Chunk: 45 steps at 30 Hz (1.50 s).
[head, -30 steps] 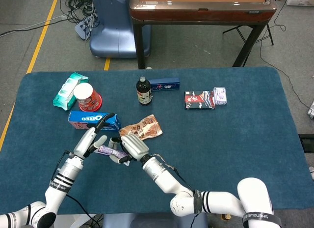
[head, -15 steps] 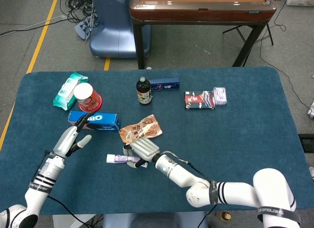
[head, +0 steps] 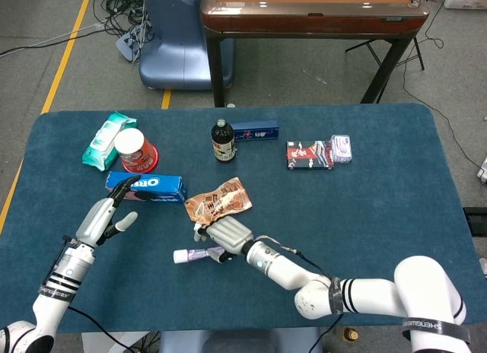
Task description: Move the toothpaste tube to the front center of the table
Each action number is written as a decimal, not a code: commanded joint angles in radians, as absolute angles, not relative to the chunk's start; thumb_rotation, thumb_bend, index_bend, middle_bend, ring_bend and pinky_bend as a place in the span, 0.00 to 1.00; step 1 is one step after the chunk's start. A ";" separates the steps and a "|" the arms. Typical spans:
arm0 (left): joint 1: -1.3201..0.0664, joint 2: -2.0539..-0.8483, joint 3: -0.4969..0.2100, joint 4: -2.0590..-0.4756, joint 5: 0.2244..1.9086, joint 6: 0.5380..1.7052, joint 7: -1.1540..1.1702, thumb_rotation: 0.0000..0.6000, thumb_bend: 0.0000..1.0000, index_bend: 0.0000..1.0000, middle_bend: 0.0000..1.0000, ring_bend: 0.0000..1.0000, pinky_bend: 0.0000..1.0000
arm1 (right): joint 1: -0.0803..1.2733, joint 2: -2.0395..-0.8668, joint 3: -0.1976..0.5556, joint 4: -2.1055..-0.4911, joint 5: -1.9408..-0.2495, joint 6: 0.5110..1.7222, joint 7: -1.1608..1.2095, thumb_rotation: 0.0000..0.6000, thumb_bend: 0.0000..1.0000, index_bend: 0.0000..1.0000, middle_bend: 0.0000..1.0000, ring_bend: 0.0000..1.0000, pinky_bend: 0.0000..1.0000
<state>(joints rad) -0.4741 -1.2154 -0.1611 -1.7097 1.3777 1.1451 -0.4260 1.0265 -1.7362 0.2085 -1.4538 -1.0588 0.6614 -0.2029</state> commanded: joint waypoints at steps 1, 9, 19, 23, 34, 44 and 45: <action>-0.474 -1.219 -0.160 -1.705 1.379 1.146 -0.422 0.00 0.02 0.00 0.05 0.01 0.09 | 1.019 -1.708 0.204 -1.487 -1.055 0.682 -0.212 1.00 0.39 0.18 0.28 0.18 0.21; -0.469 -1.209 -0.162 -1.688 1.350 1.156 -0.314 0.02 0.02 0.00 0.05 0.01 0.09 | 0.920 -1.565 0.198 -1.574 -1.121 0.856 -0.209 1.00 0.39 0.18 0.34 0.22 0.23; -0.457 -1.174 -0.175 -1.690 1.277 1.180 -0.131 1.00 0.11 0.01 0.09 0.08 0.10 | 0.732 -1.286 0.153 -1.680 -1.150 1.049 -0.207 1.00 0.41 0.43 0.50 0.38 0.36; -0.442 -1.158 -0.159 -1.667 1.300 1.214 -0.047 1.00 0.17 0.06 0.13 0.13 0.12 | 0.651 -1.178 0.122 -1.707 -1.163 1.112 -0.201 1.00 0.41 0.46 0.54 0.43 0.40; -0.351 -1.150 -0.109 -1.701 1.364 1.362 0.084 1.00 0.19 0.06 0.15 0.13 0.14 | 0.420 -1.011 0.036 -1.774 -1.209 1.319 -0.174 1.00 0.43 0.51 0.58 0.46 0.40; -0.260 -1.137 -0.055 -1.766 1.423 1.473 0.199 1.00 0.19 0.06 0.15 0.13 0.14 | 0.213 -0.967 -0.025 -1.808 -1.305 1.524 -0.114 1.00 0.43 0.52 0.59 0.46 0.42; -0.257 -1.138 -0.054 -1.768 1.424 1.475 0.201 1.00 0.19 0.06 0.15 0.13 0.14 | 0.205 -0.966 -0.027 -1.808 -1.311 1.529 -0.114 1.00 0.43 0.52 0.59 0.46 0.42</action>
